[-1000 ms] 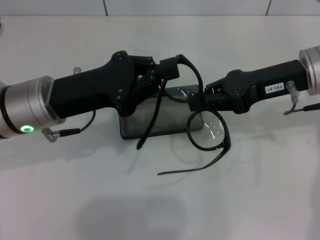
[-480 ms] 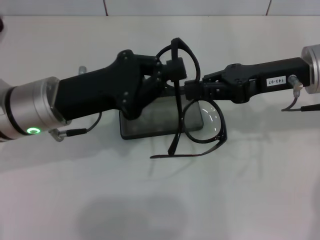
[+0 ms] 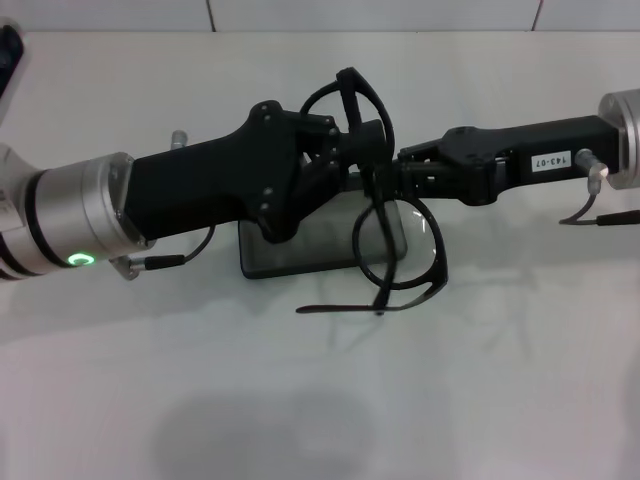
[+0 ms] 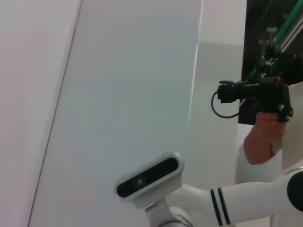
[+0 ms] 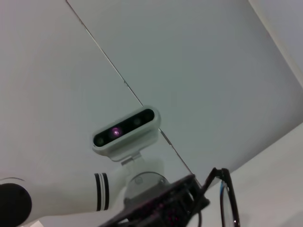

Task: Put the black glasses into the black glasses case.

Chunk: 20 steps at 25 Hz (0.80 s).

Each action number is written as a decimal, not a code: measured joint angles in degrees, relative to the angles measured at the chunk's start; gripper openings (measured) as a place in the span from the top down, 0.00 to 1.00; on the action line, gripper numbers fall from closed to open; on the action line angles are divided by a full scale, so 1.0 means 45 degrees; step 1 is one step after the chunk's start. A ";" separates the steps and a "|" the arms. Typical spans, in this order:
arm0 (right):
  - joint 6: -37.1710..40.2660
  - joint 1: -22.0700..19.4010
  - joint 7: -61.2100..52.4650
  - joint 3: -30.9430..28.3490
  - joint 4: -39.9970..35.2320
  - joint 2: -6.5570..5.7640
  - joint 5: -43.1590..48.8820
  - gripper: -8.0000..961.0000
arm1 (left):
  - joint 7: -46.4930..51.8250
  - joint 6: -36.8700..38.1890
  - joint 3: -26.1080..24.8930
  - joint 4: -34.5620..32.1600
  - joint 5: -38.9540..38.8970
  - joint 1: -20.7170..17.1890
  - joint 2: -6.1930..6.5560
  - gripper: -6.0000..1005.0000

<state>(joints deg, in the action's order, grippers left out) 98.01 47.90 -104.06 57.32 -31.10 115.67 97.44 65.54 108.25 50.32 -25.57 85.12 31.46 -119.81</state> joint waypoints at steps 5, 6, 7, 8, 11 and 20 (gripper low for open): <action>0.0161 -0.0014 -0.0001 -0.0001 -0.0001 -0.0016 -0.0143 0.88 | -0.0160 -0.0191 0.0137 0.0145 0.0007 0.0033 -0.0017 1.00; 0.0194 -0.0018 0.0000 -0.0001 -0.0001 -0.0017 -0.0176 0.88 | -0.0213 -0.0195 0.0159 0.0160 -0.0012 0.0037 -0.0017 1.00; 0.0240 -0.0024 0.0000 -0.0001 -0.0002 -0.0019 -0.0199 0.88 | -0.0251 -0.0198 0.0176 0.0170 -0.0031 0.0038 -0.0018 1.00; 0.0259 -0.0026 0.0000 -0.0003 -0.0002 -0.0020 -0.0201 0.88 | -0.0251 -0.0198 0.0176 0.0170 -0.0031 0.0038 -0.0018 1.00; 0.0268 -0.0026 -0.0006 -0.0006 -0.0002 -0.0021 -0.0206 0.88 | -0.0293 -0.0204 0.0174 0.0174 -0.0055 0.0046 -0.0018 1.00; 0.0351 -0.0039 -0.0020 -0.0015 0.0124 -0.0058 -0.0360 0.88 | -0.0345 -0.0208 0.0166 0.0313 -0.0032 0.0162 -0.0018 1.00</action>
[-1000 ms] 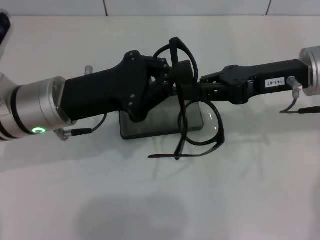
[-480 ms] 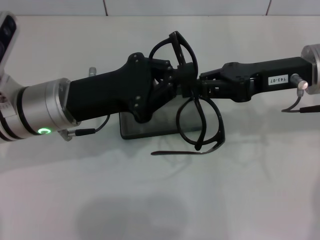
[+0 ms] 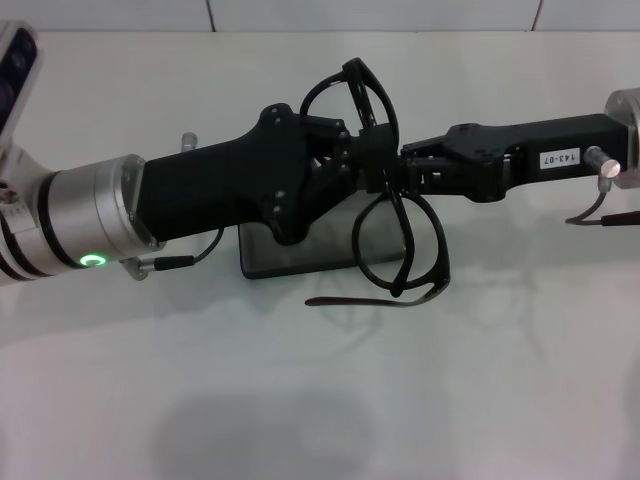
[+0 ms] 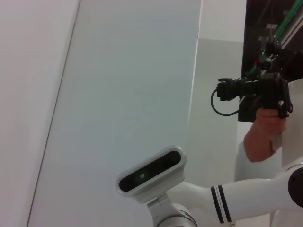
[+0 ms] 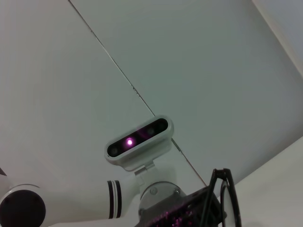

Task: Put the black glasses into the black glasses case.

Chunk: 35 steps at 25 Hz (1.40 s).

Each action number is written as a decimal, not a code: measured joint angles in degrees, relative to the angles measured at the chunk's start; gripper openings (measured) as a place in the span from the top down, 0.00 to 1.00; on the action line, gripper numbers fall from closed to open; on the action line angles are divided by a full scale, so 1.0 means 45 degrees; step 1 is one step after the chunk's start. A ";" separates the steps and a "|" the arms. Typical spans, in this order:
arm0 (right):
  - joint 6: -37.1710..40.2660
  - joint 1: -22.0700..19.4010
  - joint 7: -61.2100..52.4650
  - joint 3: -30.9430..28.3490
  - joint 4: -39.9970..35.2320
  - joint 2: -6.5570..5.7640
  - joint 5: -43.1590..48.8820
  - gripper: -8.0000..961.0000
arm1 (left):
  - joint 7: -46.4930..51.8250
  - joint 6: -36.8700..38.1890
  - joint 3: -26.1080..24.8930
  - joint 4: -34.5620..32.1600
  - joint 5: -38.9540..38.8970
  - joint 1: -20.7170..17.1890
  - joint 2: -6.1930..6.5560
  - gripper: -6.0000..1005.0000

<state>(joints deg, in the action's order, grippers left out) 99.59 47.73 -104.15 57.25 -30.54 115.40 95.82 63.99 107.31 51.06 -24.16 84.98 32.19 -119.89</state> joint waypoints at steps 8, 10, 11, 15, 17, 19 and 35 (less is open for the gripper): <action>0.0025 -0.0043 0.0007 -0.0008 0.0011 -0.0008 -0.0026 0.88 | -0.0002 0.0000 0.0000 0.0000 -0.0014 0.0027 0.0001 1.00; 0.0028 -0.0044 0.0023 -0.0009 0.0010 -0.0016 -0.0028 0.88 | -0.0002 0.0000 0.0000 0.0000 -0.0015 0.0036 0.0000 1.00; 0.0030 -0.0044 0.0031 -0.0009 0.0006 -0.0014 -0.0028 0.88 | -0.0002 0.0001 -0.0001 0.0000 -0.0016 0.0040 0.0001 1.00; 0.0054 -0.0043 0.0052 -0.0010 -0.0008 -0.0002 -0.0055 0.88 | -0.0002 -0.0006 0.0000 0.0000 -0.0019 0.0049 0.0001 1.00; 0.0068 -0.0042 0.0067 -0.0009 0.0002 -0.0001 -0.0111 0.88 | -0.0002 -0.0008 0.0000 -0.0001 0.0002 0.0091 0.0001 1.00; 0.0088 -0.0044 0.0078 -0.0008 0.0006 -0.0001 -0.0143 0.88 | -0.0002 -0.0010 0.0000 -0.0001 0.0048 0.0118 0.0001 1.00; -0.0554 -0.0601 0.0148 -0.0334 -0.0062 -0.0090 -0.0150 0.88 | 0.0702 0.0709 -0.0034 -0.0372 -0.0428 0.0018 0.0167 1.00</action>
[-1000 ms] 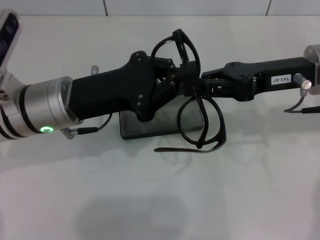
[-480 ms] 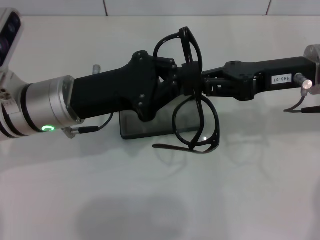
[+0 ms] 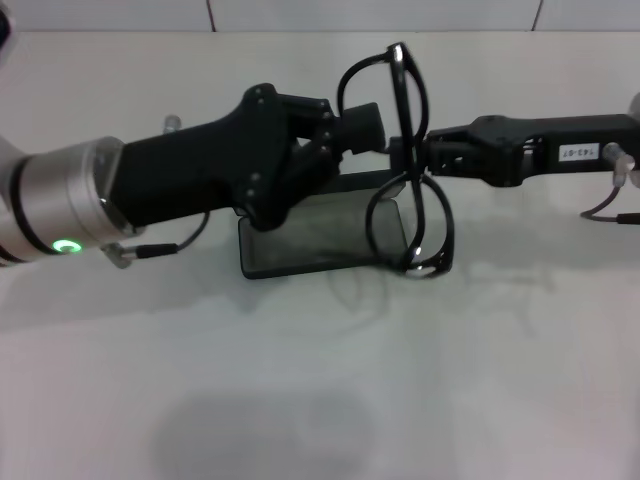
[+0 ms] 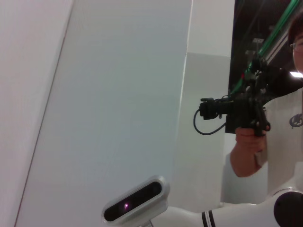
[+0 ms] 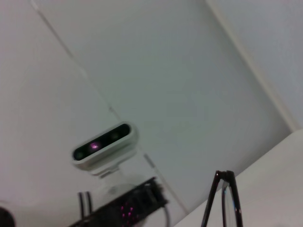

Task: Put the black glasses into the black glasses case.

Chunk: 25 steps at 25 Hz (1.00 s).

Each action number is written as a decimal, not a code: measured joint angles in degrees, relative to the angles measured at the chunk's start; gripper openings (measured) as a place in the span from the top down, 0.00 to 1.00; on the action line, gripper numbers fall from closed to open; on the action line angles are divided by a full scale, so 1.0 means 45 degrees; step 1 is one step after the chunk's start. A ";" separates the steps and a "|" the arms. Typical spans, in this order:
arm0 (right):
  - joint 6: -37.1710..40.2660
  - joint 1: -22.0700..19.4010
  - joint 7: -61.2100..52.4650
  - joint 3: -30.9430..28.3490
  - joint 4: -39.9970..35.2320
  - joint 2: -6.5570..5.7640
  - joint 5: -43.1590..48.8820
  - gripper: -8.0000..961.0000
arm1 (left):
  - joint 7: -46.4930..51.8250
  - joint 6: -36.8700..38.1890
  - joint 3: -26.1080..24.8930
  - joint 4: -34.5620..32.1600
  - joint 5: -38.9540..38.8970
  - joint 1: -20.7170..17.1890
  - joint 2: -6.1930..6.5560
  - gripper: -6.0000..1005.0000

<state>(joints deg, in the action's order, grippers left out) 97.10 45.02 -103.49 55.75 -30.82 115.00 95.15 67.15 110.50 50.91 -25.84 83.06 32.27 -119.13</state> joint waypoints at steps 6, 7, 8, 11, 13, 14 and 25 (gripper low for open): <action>-0.0821 -0.0358 0.0022 -0.0359 -0.0078 -0.0218 0.0002 0.88 | 0.1512 0.0396 -0.0028 -0.0895 -0.0004 -0.0274 0.0553 1.00; -0.1040 -0.0430 0.0053 -0.0364 -0.0102 -0.0267 0.0001 0.88 | 0.1698 0.0464 -0.0050 -0.0927 -0.0004 -0.0298 0.0651 1.00; -0.1247 -0.0501 0.0091 -0.0364 -0.0126 -0.0310 0.0001 0.88 | 0.1914 0.0572 -0.0074 -0.0958 -0.0011 -0.0321 0.0796 1.00; -0.1845 -0.0678 0.0248 -0.0362 -0.0205 -0.0372 0.0001 0.88 | 0.2155 0.1001 -0.0114 -0.0968 -0.0114 -0.0380 0.1078 1.00; -0.2323 -0.0753 0.0352 -0.0363 -0.0243 -0.0394 0.0001 0.88 | 0.2197 0.1244 -0.0023 -0.0980 -0.0091 -0.0440 0.1254 1.00; -0.2494 -0.0768 0.0381 -0.0406 -0.0243 -0.0412 0.0001 0.88 | 0.2191 0.1285 0.0064 -0.0974 0.0033 -0.0480 0.1319 1.00; -0.1379 -0.0730 0.0638 -0.1565 -0.0398 -0.0288 -0.0372 0.88 | 0.1326 0.0434 0.0146 -0.0176 0.1960 -0.1154 0.0815 1.00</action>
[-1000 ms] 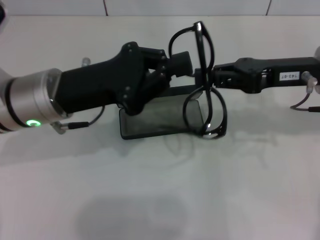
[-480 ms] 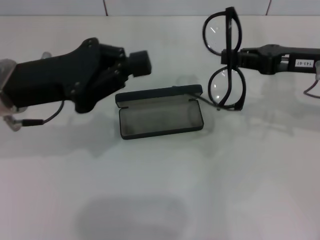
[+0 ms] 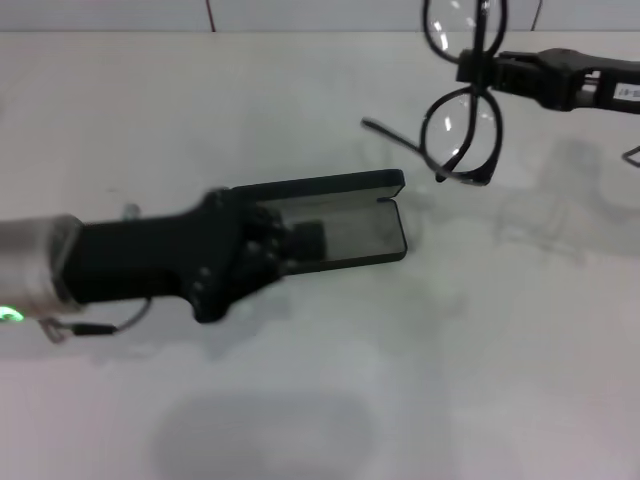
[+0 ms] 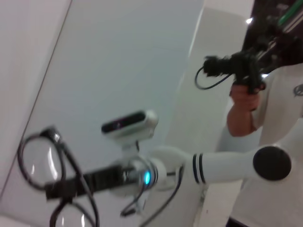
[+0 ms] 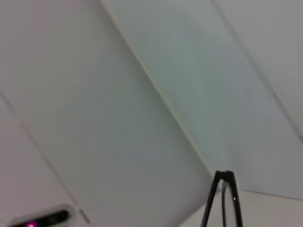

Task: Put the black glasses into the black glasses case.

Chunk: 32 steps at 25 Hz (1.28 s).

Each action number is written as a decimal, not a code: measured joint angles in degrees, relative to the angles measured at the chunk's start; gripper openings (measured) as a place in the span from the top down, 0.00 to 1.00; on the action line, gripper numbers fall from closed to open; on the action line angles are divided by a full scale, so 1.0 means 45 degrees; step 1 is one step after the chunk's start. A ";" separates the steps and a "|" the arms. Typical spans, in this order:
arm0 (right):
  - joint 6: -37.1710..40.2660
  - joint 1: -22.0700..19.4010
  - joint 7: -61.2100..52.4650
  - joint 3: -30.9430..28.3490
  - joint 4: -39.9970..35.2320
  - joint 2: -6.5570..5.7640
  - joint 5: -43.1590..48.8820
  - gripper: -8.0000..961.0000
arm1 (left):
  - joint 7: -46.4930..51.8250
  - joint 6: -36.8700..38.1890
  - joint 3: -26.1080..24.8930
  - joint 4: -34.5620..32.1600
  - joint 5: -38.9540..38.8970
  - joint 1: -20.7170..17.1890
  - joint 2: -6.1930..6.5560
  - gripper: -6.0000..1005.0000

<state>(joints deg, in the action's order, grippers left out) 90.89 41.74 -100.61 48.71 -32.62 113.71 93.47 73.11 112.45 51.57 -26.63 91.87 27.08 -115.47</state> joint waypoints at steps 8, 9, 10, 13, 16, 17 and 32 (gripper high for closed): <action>0.0155 0.0148 0.0415 0.0739 0.0205 0.0509 -0.0024 0.88 | -0.0532 -0.0170 0.0021 0.0839 0.0934 0.0652 -0.0786 1.00; 0.0087 0.0159 0.0518 0.0879 0.0315 0.0540 -0.0105 0.88 | -0.0555 -0.0222 0.0025 0.0945 0.0963 0.0676 -0.0836 1.00; 0.0024 0.0181 0.0654 0.1006 0.0500 0.0560 -0.0247 0.88 | -0.0567 -0.0274 0.0024 0.1074 0.0967 0.0690 -0.0862 1.00; -0.0060 0.0286 0.1356 0.1240 0.1259 0.0570 -0.0806 0.88 | -0.0583 -0.0462 0.0024 0.1485 0.0996 0.0752 -0.0888 1.00; -0.0214 0.0340 0.1980 0.1530 0.1899 0.0572 -0.1247 0.88 | -0.0603 -0.0935 0.0039 0.1838 0.1252 0.0792 -0.0905 1.00; -0.0305 0.0359 0.2150 0.1751 0.2118 0.0572 -0.1409 0.88 | -0.0630 -0.1102 0.0042 0.1950 0.1345 0.0798 -0.0915 1.00; -0.1091 0.0500 0.2647 0.4657 0.2773 0.0572 -0.3302 0.88 | -0.0847 -0.1347 0.0190 0.2364 0.1351 0.0981 -0.0994 1.00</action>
<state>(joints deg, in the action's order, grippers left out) 85.98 43.99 -88.70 69.66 -20.14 116.28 78.61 69.31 106.39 52.42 -15.99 97.95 31.49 -119.94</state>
